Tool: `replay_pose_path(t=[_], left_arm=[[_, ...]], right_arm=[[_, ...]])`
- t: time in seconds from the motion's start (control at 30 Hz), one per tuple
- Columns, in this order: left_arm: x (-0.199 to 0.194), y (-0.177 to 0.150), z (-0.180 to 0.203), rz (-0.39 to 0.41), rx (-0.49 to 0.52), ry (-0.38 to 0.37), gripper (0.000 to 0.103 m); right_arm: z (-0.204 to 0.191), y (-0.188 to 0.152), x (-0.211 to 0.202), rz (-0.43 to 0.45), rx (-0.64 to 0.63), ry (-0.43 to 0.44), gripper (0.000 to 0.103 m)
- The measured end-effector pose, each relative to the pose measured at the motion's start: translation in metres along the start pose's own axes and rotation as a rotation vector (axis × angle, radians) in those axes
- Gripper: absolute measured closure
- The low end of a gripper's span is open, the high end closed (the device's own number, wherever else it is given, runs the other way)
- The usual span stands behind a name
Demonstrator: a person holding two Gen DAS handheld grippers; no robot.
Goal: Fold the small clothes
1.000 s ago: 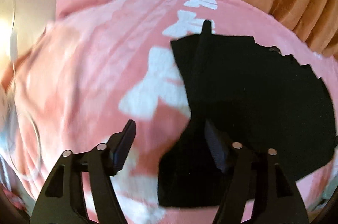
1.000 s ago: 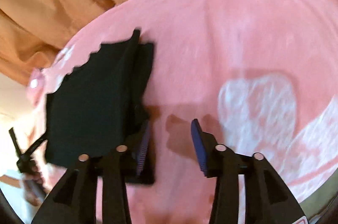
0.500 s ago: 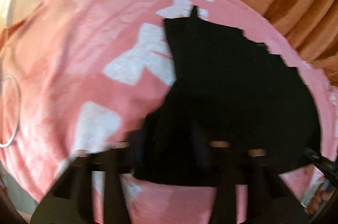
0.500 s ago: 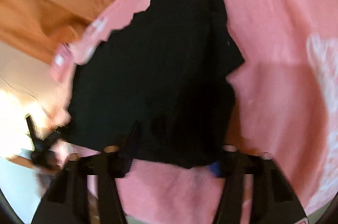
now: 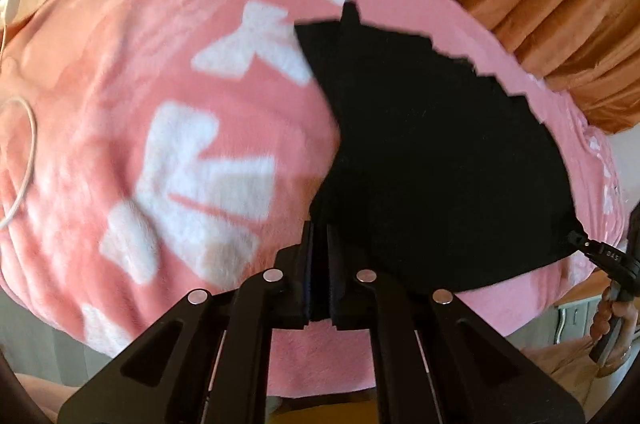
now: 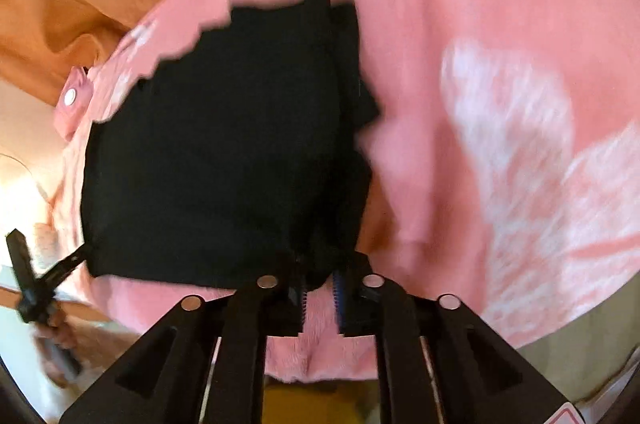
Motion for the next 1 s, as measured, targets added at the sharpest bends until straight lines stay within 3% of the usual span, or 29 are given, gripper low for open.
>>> replay_pose_path(t=[0.03, 0.1, 0.17, 0.2, 0.3, 0.33, 0.37, 0.43, 0.47, 0.6, 0.63, 0.7, 0.77, 0.83, 0.9, 1.0], left_arm=[[-0.006, 0.01, 0.002, 0.026, 0.004, 0.007, 0.097], [-0.015, 0.045, 0.01, 0.092, 0.023, 0.035, 0.087], [-0.011, 0.079, 0.019, 0.116, 0.021, 0.049, 0.045], [-0.004, 0.095, 0.023, 0.117, 0.021, 0.065, 0.044], [0.032, 0.12, 0.033, 0.085, 0.068, 0.104, 0.045], [0.049, 0.126, 0.031, 0.076, 0.08, 0.129, 0.051], [0.056, 0.125, 0.027, 0.062, 0.076, 0.151, 0.074], [0.071, 0.121, 0.026, 0.007, 0.045, 0.12, 0.098], [0.073, 0.123, 0.023, 0.011, 0.021, 0.106, 0.098], [0.07, 0.137, 0.008, 0.065, 0.013, 0.149, 0.099], [0.074, 0.137, 0.003, 0.052, -0.005, 0.141, 0.099], [0.08, 0.136, -0.002, 0.044, -0.022, 0.125, 0.099], [0.079, 0.135, 0.004, 0.062, 0.042, 0.164, 0.099], [0.074, 0.133, 0.006, 0.067, 0.048, 0.171, 0.098], [0.058, 0.131, 0.005, 0.08, 0.002, 0.138, 0.096], [0.023, 0.117, 0.005, 0.123, -0.068, 0.054, 0.069]], right_arm=[[-0.006, 0.012, -0.009, 0.033, -0.015, 0.001, 0.08], [-0.009, 0.041, -0.021, 0.095, -0.042, -0.015, 0.066], [-0.01, 0.074, -0.018, 0.122, -0.082, -0.05, 0.051], [-0.007, 0.087, -0.014, 0.125, -0.094, -0.056, 0.047], [0.008, 0.12, 0.011, 0.117, -0.098, -0.056, 0.047], [0.006, 0.127, 0.028, 0.108, -0.093, -0.055, 0.047], [0.008, 0.129, 0.04, 0.083, -0.088, -0.061, 0.048], [0.012, 0.126, 0.069, -0.02, -0.095, -0.074, 0.094], [0.011, 0.127, 0.073, -0.028, -0.095, -0.076, 0.1], [0.004, 0.144, 0.05, 0.076, -0.096, -0.041, 0.1], [0.012, 0.146, 0.052, 0.076, -0.075, -0.053, 0.1], [0.038, 0.13, 0.084, -0.037, -0.019, -0.098, 0.1], [0.035, 0.13, 0.088, -0.024, -0.055, -0.114, 0.102], [0.029, 0.136, 0.078, 0.015, -0.047, -0.132, 0.099], [0.009, 0.142, 0.056, 0.098, -0.047, -0.094, 0.086], [-0.036, 0.129, 0.03, 0.185, -0.151, -0.048, 0.086]])
Point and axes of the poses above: each gripper's, at about its wrist camera, not at the fingertips, and x roughly the way its jaws point, z to its right, y to its top, the point moved 10 cm from there along x, roughly the way its jaws point, and after that the axes turned 4 degrees about y, right-handed, at the moved point
